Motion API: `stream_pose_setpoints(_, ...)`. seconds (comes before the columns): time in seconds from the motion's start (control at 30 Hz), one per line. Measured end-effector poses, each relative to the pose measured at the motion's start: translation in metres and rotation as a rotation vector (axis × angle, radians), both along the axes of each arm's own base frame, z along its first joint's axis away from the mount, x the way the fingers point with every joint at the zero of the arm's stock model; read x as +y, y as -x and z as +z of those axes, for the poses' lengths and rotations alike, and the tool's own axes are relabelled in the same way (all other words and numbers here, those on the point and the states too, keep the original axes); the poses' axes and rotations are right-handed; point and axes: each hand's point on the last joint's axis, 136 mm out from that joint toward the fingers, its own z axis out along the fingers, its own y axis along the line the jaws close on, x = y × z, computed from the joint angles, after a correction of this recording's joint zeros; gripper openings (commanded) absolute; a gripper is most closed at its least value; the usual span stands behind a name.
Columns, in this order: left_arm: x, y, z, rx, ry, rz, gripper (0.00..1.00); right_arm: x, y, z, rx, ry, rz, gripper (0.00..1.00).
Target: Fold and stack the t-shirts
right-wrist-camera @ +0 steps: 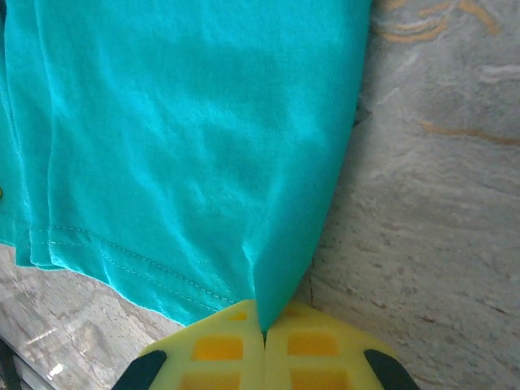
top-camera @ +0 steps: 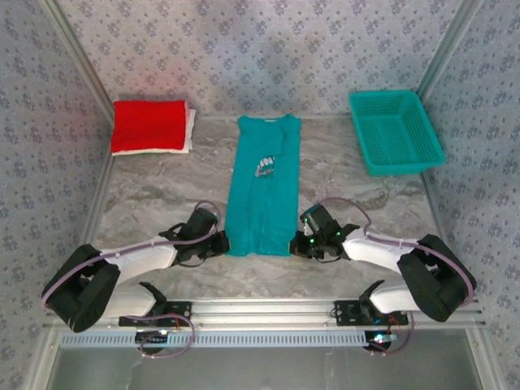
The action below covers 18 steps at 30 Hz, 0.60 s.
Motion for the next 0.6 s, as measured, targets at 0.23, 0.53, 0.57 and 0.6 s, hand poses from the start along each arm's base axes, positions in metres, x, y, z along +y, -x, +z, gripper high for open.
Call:
stream_pose_setpoints(0.23,0.004,0.017,0.003,0.021,-0.037,0.017,0.00,-0.005,0.009,0.009,-0.009,-0.018,0.006,0.00)
stream_pose_setpoints(0.53,-0.007,0.061,0.003,0.061,-0.054,-0.031,0.00,-0.026,0.054,0.010,0.019,-0.054,0.025,0.00)
stream_pose_setpoints(0.57,-0.006,0.061,0.005,0.054,-0.055,-0.028,0.00,-0.025,0.053,0.015,0.006,-0.067,0.021,0.00)
stream_pose_setpoints(0.6,-0.006,0.060,0.007,0.050,-0.056,-0.025,0.00,-0.025,0.053,0.019,-0.004,-0.076,0.019,0.00)
